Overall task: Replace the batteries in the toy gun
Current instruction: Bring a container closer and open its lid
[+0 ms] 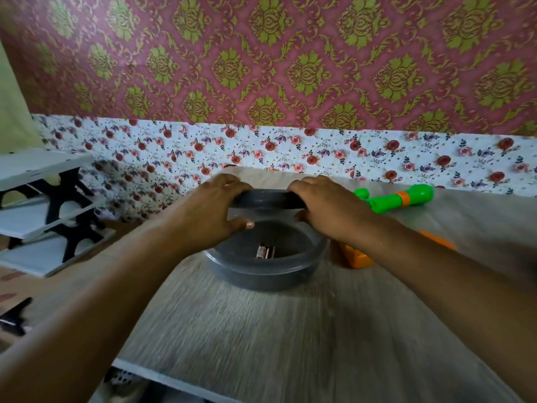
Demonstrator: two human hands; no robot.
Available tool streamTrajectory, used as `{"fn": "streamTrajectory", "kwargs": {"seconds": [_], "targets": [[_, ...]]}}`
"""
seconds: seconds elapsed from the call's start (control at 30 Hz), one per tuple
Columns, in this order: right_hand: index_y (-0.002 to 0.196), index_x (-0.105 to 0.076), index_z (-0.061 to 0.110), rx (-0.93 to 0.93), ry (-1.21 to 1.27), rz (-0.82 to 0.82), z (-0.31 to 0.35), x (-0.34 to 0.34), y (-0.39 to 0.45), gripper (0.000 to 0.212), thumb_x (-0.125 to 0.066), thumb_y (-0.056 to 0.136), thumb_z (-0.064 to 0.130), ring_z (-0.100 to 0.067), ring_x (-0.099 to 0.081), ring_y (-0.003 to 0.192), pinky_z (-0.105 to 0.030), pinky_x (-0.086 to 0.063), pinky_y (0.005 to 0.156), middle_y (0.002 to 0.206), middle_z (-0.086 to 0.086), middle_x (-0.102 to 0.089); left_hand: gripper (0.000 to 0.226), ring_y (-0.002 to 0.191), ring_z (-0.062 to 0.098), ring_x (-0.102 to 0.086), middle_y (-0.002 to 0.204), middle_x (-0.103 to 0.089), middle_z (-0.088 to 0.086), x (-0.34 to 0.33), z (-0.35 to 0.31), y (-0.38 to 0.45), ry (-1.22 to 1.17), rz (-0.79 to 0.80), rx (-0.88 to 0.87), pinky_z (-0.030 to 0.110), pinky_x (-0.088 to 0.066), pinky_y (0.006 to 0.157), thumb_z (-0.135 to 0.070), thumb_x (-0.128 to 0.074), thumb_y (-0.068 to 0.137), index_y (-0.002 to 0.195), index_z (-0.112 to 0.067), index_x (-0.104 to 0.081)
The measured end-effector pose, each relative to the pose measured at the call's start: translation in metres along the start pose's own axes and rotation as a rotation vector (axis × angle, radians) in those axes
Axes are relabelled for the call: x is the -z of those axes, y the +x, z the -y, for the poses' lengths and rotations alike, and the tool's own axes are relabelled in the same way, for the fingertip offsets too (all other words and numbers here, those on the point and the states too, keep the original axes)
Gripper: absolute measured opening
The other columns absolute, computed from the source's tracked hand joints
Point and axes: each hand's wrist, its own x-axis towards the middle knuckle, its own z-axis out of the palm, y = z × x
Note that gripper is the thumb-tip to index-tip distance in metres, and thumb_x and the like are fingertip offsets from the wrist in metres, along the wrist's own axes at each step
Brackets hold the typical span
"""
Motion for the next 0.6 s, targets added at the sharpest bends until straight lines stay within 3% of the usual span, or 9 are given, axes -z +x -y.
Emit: {"fn": "streamTrajectory", "kwargs": {"seconds": [0.1,0.2,0.3,0.4,0.47,0.6], "targets": [[0.114,-0.052,0.015,0.025,-0.004,-0.061,0.002,0.005,-0.006,0.03,-0.06,0.085,0.012,-0.022,-0.047,0.107,-0.037,-0.046,0.081,0.112,-0.005,-0.056,0.041,0.104,0.009,-0.048,0.128,-0.054,-0.002,0.0,0.0,-0.008,-0.069,-0.137,-0.005,0.025,-0.039,0.095,-0.02,-0.057,0.09,0.13,-0.024,-0.049],[0.117,-0.053,0.015,0.049,0.058,-0.067,0.007,0.022,-0.017,0.033,-0.061,0.086,0.023,-0.021,-0.046,0.108,-0.039,-0.045,0.086,0.113,-0.005,-0.056,0.033,0.097,0.006,-0.046,0.118,-0.059,-0.002,0.006,-0.006,-0.02,-0.086,-0.216,-0.022,0.02,-0.036,0.086,-0.012,-0.054,0.091,0.123,-0.022,-0.055],[0.12,-0.052,0.016,0.095,0.089,-0.046,0.011,0.036,-0.032,0.038,-0.062,0.085,0.025,-0.019,-0.043,0.112,-0.033,-0.039,0.09,0.116,-0.004,-0.054,0.034,0.098,0.004,-0.047,0.115,-0.059,-0.007,0.01,-0.012,-0.039,-0.096,-0.255,-0.036,0.019,-0.035,0.084,-0.015,-0.057,0.09,0.122,-0.025,-0.055],[0.119,-0.05,0.018,0.139,0.072,0.056,0.014,0.041,-0.047,0.038,-0.061,0.084,0.029,-0.016,-0.042,0.112,-0.034,-0.041,0.091,0.115,-0.002,-0.05,0.04,0.106,0.009,-0.051,0.12,-0.059,-0.007,0.007,-0.02,-0.057,-0.095,-0.269,-0.038,0.028,-0.041,0.095,-0.018,-0.064,0.085,0.123,-0.026,-0.056],[0.118,-0.051,0.019,0.146,0.073,0.081,0.016,0.04,-0.055,0.037,-0.06,0.084,0.032,-0.015,-0.043,0.11,-0.037,-0.043,0.09,0.113,-0.001,-0.049,0.044,0.115,0.013,-0.051,0.126,-0.058,-0.006,0.003,-0.026,-0.066,-0.084,-0.275,-0.021,0.029,-0.037,0.101,-0.022,-0.065,0.083,0.126,-0.026,-0.055],[0.118,-0.05,0.018,0.156,0.058,0.071,0.017,0.038,-0.061,0.037,-0.058,0.085,0.035,-0.015,-0.043,0.109,-0.037,-0.044,0.089,0.112,-0.001,-0.049,0.047,0.122,0.017,-0.049,0.132,-0.056,-0.004,-0.001,-0.034,-0.075,-0.059,-0.313,0.005,0.026,-0.03,0.1,-0.024,-0.064,0.084,0.13,-0.026,-0.053]]}}
